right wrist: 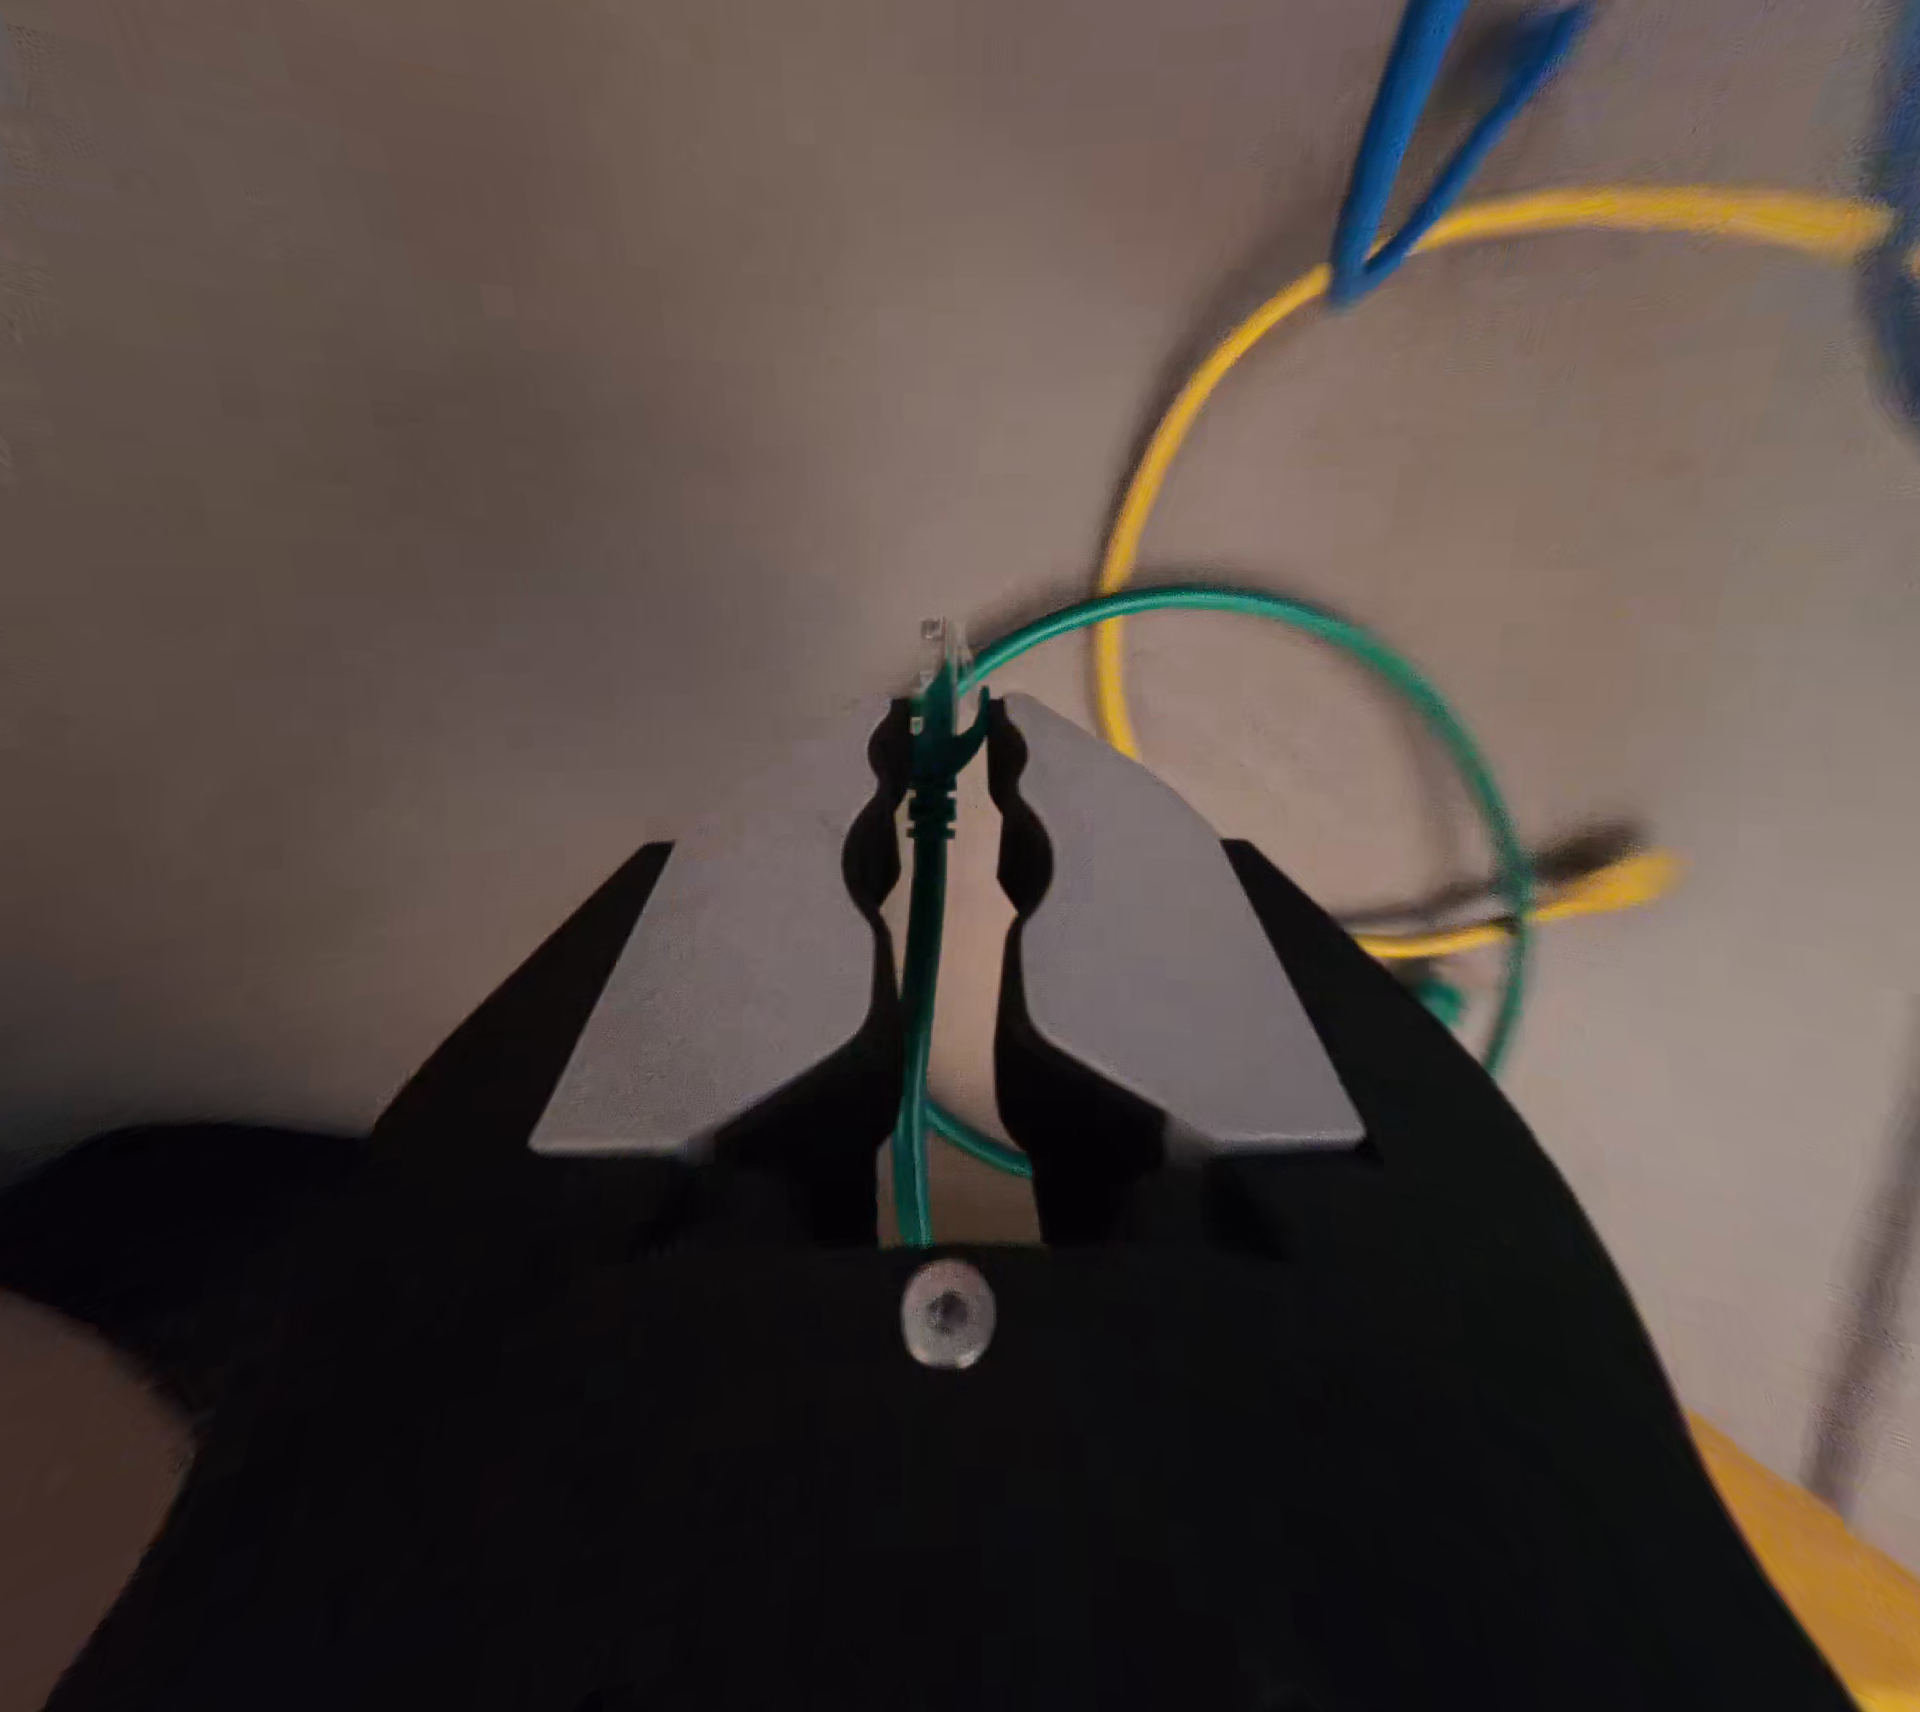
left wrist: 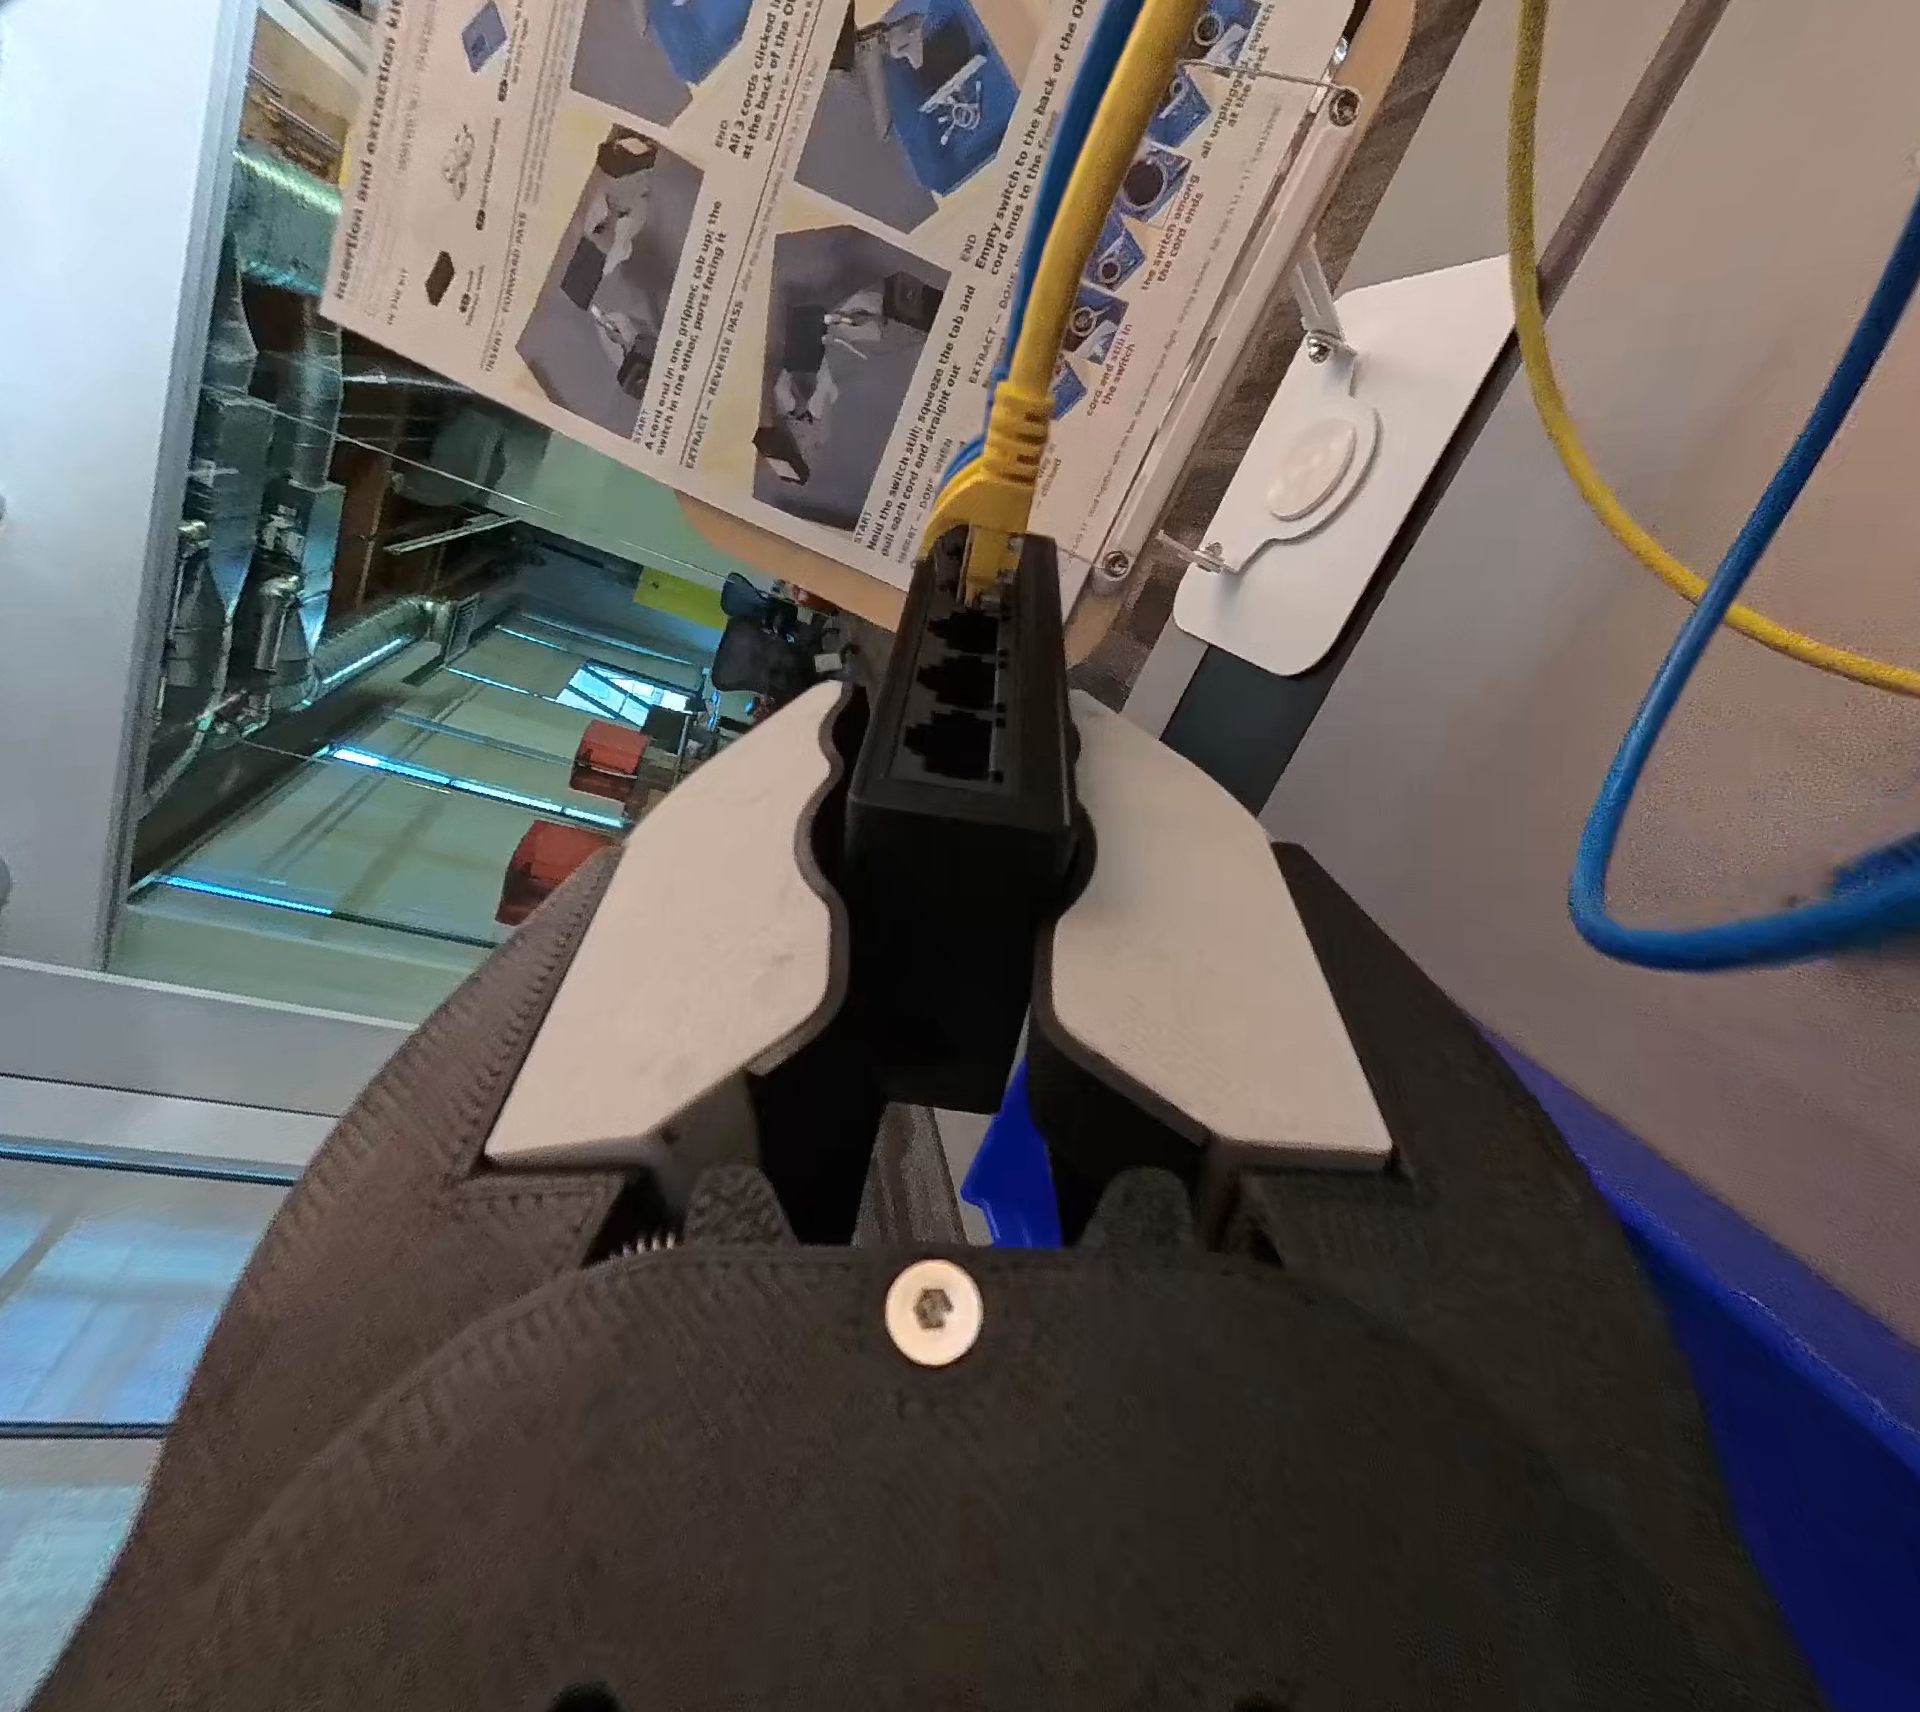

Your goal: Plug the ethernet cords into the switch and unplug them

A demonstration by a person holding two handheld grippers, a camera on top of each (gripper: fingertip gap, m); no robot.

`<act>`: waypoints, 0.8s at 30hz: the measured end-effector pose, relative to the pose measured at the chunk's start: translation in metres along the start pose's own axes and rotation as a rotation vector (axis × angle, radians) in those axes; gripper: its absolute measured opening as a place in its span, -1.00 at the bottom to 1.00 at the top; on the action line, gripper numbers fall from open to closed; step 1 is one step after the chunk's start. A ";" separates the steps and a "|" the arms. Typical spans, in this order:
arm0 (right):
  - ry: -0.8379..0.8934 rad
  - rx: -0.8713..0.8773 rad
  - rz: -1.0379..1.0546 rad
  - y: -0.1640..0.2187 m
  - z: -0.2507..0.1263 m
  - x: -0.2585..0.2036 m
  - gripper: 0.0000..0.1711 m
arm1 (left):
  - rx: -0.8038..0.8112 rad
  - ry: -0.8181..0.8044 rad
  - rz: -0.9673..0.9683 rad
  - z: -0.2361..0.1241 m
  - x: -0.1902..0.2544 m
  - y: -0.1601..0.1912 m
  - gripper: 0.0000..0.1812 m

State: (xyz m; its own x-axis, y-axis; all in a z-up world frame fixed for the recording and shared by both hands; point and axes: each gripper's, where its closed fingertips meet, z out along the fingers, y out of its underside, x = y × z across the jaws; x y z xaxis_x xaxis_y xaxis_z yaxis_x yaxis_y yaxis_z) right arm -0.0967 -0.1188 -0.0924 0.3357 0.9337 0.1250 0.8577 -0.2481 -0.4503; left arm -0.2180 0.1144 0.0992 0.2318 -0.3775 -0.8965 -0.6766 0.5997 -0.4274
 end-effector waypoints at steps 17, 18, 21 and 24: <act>0.215 0.224 0.130 -0.013 -0.036 0.050 -0.55 | -0.012 -0.018 -0.001 -0.007 -0.012 0.008 -0.64; 0.297 0.170 0.180 -0.003 -0.034 0.066 -0.55 | -0.016 -0.031 -0.005 -0.009 -0.016 0.008 -0.64; 0.432 0.016 0.351 0.028 -0.026 0.097 -0.55 | -0.020 -0.064 -0.010 -0.018 -0.026 0.009 -0.64; 0.534 -0.130 0.580 0.064 -0.017 0.119 -0.57 | -0.019 -0.085 -0.026 -0.026 -0.035 0.011 -0.64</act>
State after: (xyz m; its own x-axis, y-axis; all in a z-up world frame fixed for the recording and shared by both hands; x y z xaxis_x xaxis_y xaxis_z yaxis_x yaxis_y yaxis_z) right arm 0.0049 -0.0285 -0.0911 0.8554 0.4045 0.3234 0.5163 -0.7153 -0.4710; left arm -0.2517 0.1155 0.1290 0.3073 -0.3312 -0.8921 -0.6822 0.5769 -0.4491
